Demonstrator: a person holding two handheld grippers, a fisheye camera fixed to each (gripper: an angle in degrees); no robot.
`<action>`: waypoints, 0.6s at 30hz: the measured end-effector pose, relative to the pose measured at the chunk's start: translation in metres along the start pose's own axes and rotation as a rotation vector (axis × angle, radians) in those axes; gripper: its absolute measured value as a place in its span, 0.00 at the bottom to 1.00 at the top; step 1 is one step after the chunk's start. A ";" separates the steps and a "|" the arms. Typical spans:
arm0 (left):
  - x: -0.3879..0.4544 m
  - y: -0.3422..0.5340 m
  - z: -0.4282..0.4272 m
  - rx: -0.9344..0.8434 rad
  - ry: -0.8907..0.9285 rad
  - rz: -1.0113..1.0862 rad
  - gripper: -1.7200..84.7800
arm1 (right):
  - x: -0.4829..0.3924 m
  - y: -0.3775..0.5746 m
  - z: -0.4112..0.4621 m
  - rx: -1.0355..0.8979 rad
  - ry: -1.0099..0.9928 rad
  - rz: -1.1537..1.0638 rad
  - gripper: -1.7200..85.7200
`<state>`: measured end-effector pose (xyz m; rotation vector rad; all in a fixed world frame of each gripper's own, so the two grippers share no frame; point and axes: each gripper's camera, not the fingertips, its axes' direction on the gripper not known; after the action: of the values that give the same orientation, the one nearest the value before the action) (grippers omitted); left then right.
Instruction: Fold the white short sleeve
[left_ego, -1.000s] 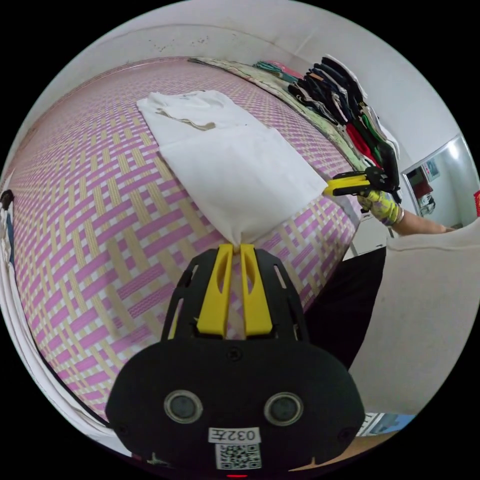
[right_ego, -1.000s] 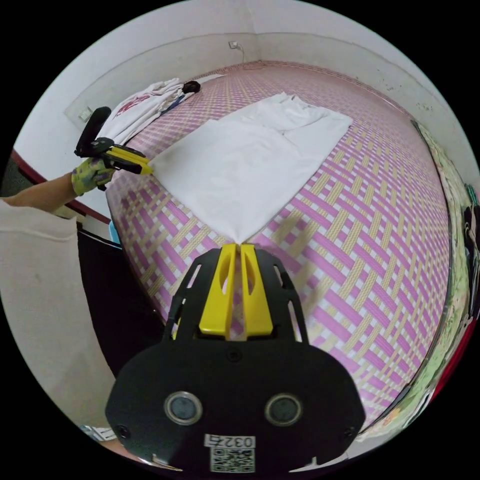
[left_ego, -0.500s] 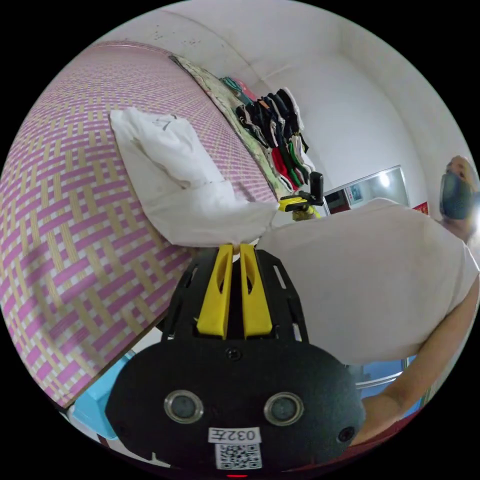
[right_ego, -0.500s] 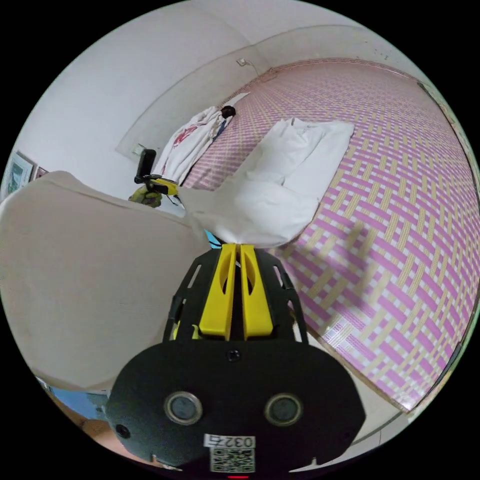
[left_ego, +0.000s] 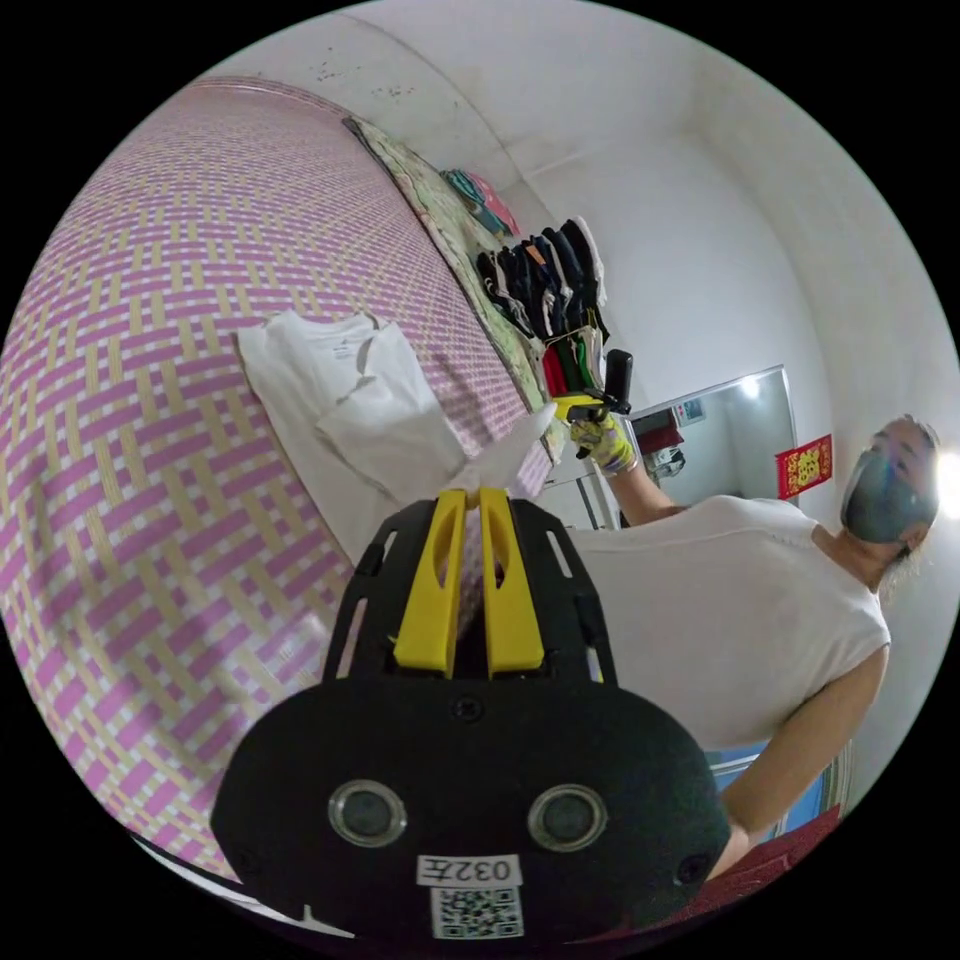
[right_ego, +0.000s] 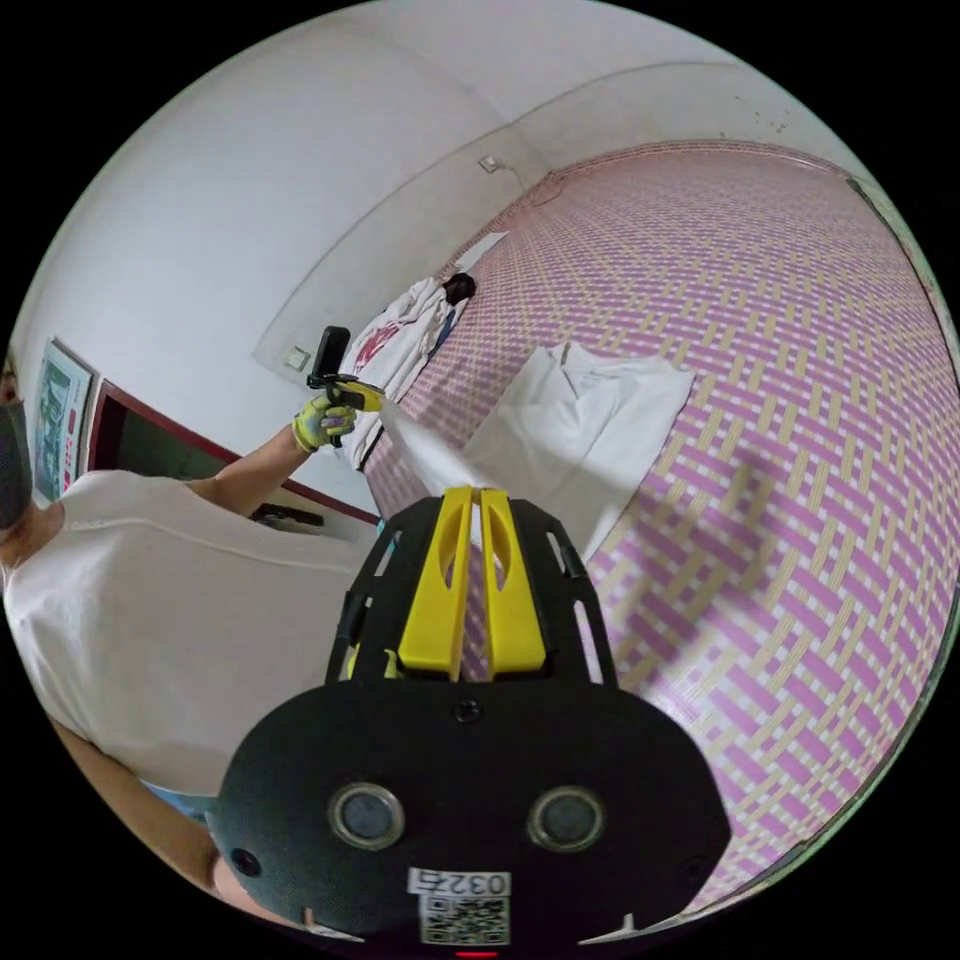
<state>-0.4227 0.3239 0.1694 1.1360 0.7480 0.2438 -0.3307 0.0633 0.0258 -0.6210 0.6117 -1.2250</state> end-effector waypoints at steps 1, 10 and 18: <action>-0.019 -0.008 0.000 0.006 0.008 -0.022 0.00 | 0.014 -0.009 0.000 0.000 -0.009 0.016 0.01; -0.121 -0.031 0.006 0.007 0.173 -0.121 0.00 | 0.093 -0.050 -0.009 -0.019 -0.170 0.112 0.01; -0.251 -0.092 0.021 0.029 0.199 -0.327 0.00 | 0.217 -0.119 0.000 0.029 -0.329 0.313 0.01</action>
<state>-0.6116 0.1353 0.1959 1.0079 1.1033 0.0698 -0.3603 -0.1732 0.0916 -0.6580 0.3951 -0.8154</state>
